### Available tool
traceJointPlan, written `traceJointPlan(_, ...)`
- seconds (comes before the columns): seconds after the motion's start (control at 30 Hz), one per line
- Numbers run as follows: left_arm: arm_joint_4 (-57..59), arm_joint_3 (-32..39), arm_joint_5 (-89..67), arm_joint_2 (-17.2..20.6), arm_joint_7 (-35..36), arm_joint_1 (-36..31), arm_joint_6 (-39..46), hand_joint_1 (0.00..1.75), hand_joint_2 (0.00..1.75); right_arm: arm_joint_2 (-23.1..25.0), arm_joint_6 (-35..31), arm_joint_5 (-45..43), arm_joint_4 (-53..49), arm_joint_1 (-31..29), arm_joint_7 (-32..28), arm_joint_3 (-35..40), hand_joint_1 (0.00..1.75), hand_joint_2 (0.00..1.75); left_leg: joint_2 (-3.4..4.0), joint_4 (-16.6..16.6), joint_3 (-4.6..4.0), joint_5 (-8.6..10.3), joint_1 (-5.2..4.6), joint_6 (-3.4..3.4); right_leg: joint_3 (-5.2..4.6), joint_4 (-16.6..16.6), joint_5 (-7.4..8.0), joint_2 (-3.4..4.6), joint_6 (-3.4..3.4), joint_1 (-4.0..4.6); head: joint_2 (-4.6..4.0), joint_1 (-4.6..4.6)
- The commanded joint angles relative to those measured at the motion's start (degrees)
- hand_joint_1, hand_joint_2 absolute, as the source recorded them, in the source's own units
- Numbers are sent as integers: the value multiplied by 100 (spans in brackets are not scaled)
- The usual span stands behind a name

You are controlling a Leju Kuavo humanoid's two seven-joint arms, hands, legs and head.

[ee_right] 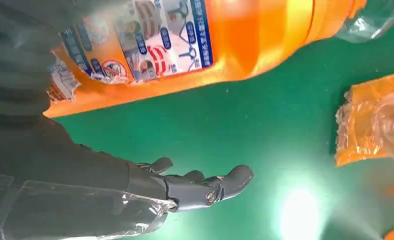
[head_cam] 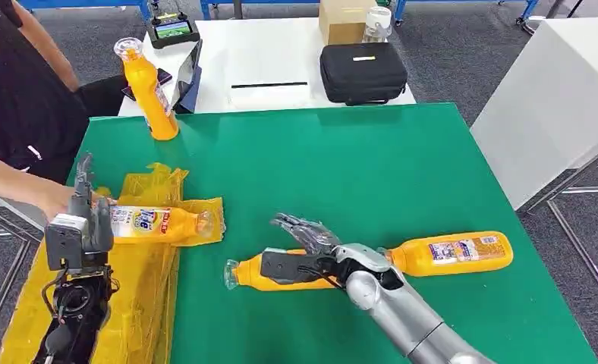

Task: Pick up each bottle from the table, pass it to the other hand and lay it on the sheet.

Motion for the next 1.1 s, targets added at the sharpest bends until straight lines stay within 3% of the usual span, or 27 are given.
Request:
traceJointPlan(0.03,-26,236,87,-127,77,-48,28,0,0,-287,79,-84,-221,-106,89,433,0,175,17,-8,41,-11,-10,4,35,0,-13,-3,-10,-4,0,0)
traceJointPlan(0.2,-175,350,145,-86,89,202,110,0,0,-731,-72,-175,-1579,399,232,350,0,175,1,-5,31,-11,-7,5,29,-1,-16,-15,-6,-3,0,2)
traceJointPlan(0.3,-219,371,156,-83,92,240,108,0,0,-797,-55,-196,-1735,455,289,328,0,175,3,-4,19,-8,-6,4,16,-1,-10,-8,-4,-3,0,2)
traceJointPlan(0.57,-218,372,166,-99,96,220,103,0,0,-784,-53,-195,-1688,447,290,328,0,175,7,-5,28,-9,-8,4,23,-1,-13,-10,-9,-3,0,0)
traceJointPlan(0.73,-302,477,214,-122,100,329,74,0,0,-1182,39,164,-2008,719,549,444,0,175,1,-7,24,-8,-7,5,21,-5,-13,-14,-6,-2,0,0)
traceJointPlan(0.93,-139,432,234,-101,101,204,29,0,0,-1255,288,661,-1560,846,942,612,0,175,-1,-9,26,-8,-6,5,25,-7,-13,-15,-7,-2,0,2)
traceJointPlan(1.1,32,288,261,-110,113,21,7,0,0,-1199,122,1167,-1038,911,1220,627,0,175,-3,-14,38,-6,-7,4,38,-11,-13,-21,-11,-1,0,0)
